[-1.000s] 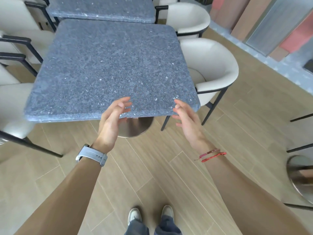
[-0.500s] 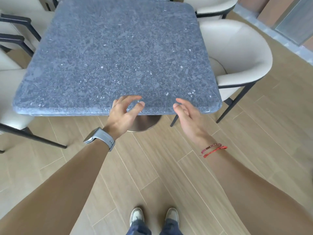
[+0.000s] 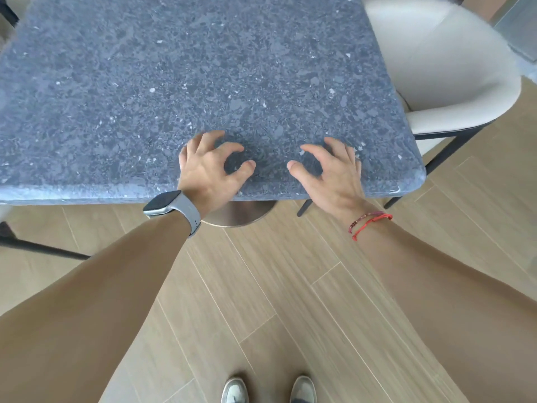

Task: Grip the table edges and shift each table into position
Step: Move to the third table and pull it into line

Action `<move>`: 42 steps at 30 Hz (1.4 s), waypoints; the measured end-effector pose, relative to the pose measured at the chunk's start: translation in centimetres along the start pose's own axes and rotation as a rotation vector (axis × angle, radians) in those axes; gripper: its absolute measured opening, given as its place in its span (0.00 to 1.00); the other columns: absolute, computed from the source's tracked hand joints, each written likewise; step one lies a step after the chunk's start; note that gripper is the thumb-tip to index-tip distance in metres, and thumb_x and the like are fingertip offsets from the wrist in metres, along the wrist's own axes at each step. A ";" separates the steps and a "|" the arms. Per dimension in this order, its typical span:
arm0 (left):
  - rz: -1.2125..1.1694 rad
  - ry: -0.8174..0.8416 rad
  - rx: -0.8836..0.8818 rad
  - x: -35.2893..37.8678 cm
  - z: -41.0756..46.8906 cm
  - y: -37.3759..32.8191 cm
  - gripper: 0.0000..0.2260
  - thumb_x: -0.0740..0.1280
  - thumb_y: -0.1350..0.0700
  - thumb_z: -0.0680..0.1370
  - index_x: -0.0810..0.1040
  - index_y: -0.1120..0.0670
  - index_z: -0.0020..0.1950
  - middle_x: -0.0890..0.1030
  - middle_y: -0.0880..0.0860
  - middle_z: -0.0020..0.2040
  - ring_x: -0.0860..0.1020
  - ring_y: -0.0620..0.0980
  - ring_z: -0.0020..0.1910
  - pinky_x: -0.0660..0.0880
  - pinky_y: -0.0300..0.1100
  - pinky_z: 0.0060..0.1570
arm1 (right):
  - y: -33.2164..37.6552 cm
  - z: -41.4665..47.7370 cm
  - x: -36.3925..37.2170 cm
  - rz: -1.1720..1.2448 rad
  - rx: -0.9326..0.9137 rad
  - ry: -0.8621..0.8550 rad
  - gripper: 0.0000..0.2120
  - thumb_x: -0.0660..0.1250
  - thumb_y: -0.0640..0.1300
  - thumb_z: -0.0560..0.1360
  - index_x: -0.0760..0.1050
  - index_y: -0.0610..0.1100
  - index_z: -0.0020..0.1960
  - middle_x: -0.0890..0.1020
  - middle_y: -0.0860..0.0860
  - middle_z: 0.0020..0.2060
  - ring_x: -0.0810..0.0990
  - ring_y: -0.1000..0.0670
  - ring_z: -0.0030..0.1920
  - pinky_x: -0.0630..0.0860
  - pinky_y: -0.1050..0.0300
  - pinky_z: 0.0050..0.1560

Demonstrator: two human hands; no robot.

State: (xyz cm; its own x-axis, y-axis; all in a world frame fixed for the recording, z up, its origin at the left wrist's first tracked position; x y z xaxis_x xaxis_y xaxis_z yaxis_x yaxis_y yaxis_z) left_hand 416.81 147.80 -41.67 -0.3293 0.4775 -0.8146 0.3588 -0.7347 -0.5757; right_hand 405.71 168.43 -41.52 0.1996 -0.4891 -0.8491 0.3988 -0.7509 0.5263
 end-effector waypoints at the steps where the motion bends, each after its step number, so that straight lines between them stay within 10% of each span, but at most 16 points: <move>1: 0.020 0.007 0.017 0.5 0.6 0.0 0.31 0.58 0.30 0.71 0.82 0.46 0.64 0.70 0.52 0.76 0.60 0.58 0.78 0.52 0.58 0.77 | 0.0 0.6 0.3 -0.037 -0.012 -0.009 0.28 0.64 0.70 0.72 0.75 0.60 0.68 0.66 0.48 0.75 0.59 0.46 0.76 0.53 0.45 0.77; 9: 0.441 0.062 0.099 4.3 1.6 0.2 0.34 0.50 0.28 0.77 0.62 0.42 0.80 0.58 0.55 0.83 0.53 0.65 0.81 0.49 0.66 0.78 | -0.4 1.7 3.4 -0.400 -0.059 -0.121 0.37 0.57 0.75 0.71 0.69 0.58 0.74 0.66 0.40 0.76 0.62 0.38 0.76 0.56 0.34 0.75; 42: 0.464 -0.143 0.081 4.1 1.3 -0.2 0.29 0.53 0.29 0.77 0.69 0.38 0.75 0.68 0.49 0.79 0.62 0.57 0.79 0.57 0.60 0.74 | -0.8 2.2 3.8 -0.415 -0.100 -0.220 0.28 0.52 0.68 0.76 0.72 0.60 0.71 0.72 0.43 0.73 0.64 0.34 0.74 0.55 0.31 0.73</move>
State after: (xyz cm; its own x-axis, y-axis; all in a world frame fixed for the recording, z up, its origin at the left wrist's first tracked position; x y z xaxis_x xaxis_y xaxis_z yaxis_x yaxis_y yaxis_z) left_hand 414.31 149.29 -44.75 -0.2698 0.0243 -0.9626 0.4291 -0.8919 -0.1428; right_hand 404.14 166.17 -45.09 -0.1847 -0.2473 -0.9512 0.4913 -0.8614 0.1286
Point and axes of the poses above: each hand's wrist, its own z-axis towards the middle knuckle, its own x-axis out of the palm, y = z × x, the point moved 6 cm from there along z, towards the middle knuckle
